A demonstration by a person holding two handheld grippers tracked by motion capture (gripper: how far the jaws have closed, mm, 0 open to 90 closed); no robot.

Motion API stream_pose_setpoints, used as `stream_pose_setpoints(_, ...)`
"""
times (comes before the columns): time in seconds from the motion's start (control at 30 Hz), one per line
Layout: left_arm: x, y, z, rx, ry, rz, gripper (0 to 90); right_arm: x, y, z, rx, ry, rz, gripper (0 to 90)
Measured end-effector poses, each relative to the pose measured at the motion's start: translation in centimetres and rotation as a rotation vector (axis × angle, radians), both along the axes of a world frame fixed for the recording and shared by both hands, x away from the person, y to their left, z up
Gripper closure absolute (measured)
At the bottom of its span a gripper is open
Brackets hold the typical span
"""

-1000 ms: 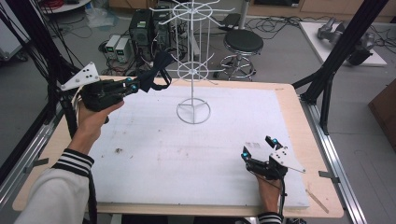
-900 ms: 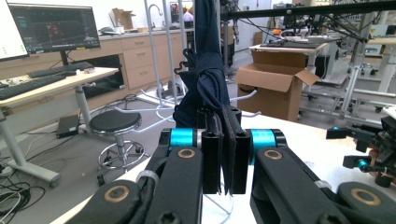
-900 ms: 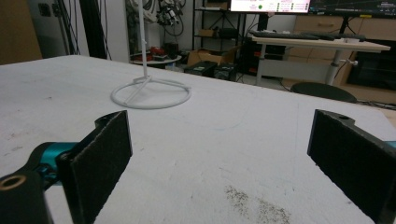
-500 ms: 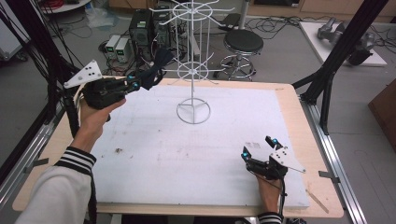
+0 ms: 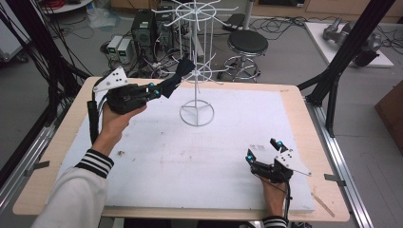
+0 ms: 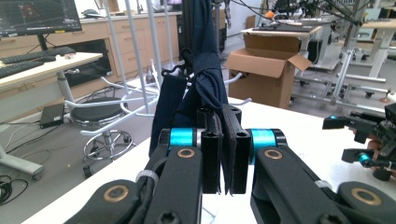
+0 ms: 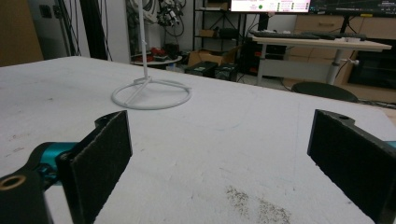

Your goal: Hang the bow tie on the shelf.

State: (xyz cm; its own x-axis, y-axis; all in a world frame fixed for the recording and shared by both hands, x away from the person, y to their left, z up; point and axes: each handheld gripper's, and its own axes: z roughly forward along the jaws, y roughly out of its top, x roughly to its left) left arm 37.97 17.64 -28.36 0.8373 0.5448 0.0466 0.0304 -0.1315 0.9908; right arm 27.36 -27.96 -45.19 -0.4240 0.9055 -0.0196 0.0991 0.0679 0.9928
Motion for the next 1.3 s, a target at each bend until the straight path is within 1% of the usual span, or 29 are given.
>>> stream_pose_setpoints(0.07, 0.0, -0.2, -0.1, 0.004, 0.001, -0.001, 86.5, 0.0, 0.0, 0.0, 0.000, 0.002, 0.001, 5.5)
stream_pose_setpoints(0.1, 0.0, -0.4, -0.4, 0.017, 0.005, -0.002, 86.5, 0.0, 0.0, 0.0, 0.000, 0.002, 0.000, 5.5)
stream_pose_setpoints(0.3, -0.1, -1.3, -1.4, 0.060, 0.014, -0.006, 86.5, 0.0, 0.0, 0.0, 0.000, 0.002, 0.000, 5.5)
stream_pose_setpoints(0.37, -0.1, -1.5, -1.6, 0.066, 0.015, -0.007, 86.5, 0.0, 0.0, 0.0, 0.000, 0.002, 0.000, 5.5)
stream_pose_setpoints(0.4, -0.1, -1.7, -1.9, 0.080, 0.021, -0.008, 86.5, 0.0, 0.0, 0.0, -0.001, 0.002, 0.000, 5.5)
stream_pose_setpoints(0.47, -0.1, -2.0, -2.3, 0.090, 0.024, -0.014, 86.4, 0.0, 0.0, 0.0, 0.000, 0.002, 0.000, 5.5)
stream_pose_setpoints(0.53, -0.1, -2.1, -2.4, 0.092, 0.025, -0.016, 86.3, 0.0, 0.0, 0.0, 0.000, 0.002, 0.000, 5.5)
stream_pose_setpoints(0.57, -0.2, -2.4, -2.7, 0.107, 0.025, -0.017, 86.3, 0.0, 0.0, 0.0, -0.001, 0.002, 0.000, 5.4)
stream_pose_setpoints(0.6, -0.2, -2.4, -2.7, 0.107, 0.025, -0.017, 86.3, 0.0, 0.0, 0.0, 0.000, 0.002, 0.000, 5.5)
stream_pose_setpoints(0.63, -0.2, -2.6, -2.9, 0.121, 0.027, -0.018, 86.3, 0.0, 0.0, 0.0, -0.001, 0.002, 0.000, 5.5)
stream_pose_setpoints(0.7, -0.2, -2.8, -3.1, 0.131, 0.026, -0.020, 86.2, 0.0, 0.0, 0.0, 0.001, 0.003, 0.000, 5.5)
stream_pose_setpoints(0.87, 0.0, -3.0, -3.3, 0.137, 0.030, -0.017, 86.1, 0.0, 0.0, 0.0, 0.000, 0.003, 0.000, 5.4)
stream_pose_setpoints(1.07, 0.5, -2.6, -3.9, 0.136, 0.057, -0.007, 85.6, 0.0, 0.0, 0.0, -0.001, 0.002, 0.001, 5.4)
stream_pose_setpoints(1.1, 0.6, -2.4, -4.2, 0.127, 0.068, -0.008, 85.6, 0.0, 0.0, 0.0, 0.000, 0.003, 0.001, 5.5)
stream_pose_setpoints(1.2, 0.7, -2.2, -4.4, 0.118, 0.075, -0.012, 85.2, 0.0, 0.0, 0.0, 0.000, 0.003, 0.001, 5.4)
stream_pose_setpoints(1.3, 1.3, -1.7, -4.9, 0.092, 0.099, -0.022, 83.1, 0.0, 0.1, 0.0, -0.011, -0.007, 0.000, 5.4)
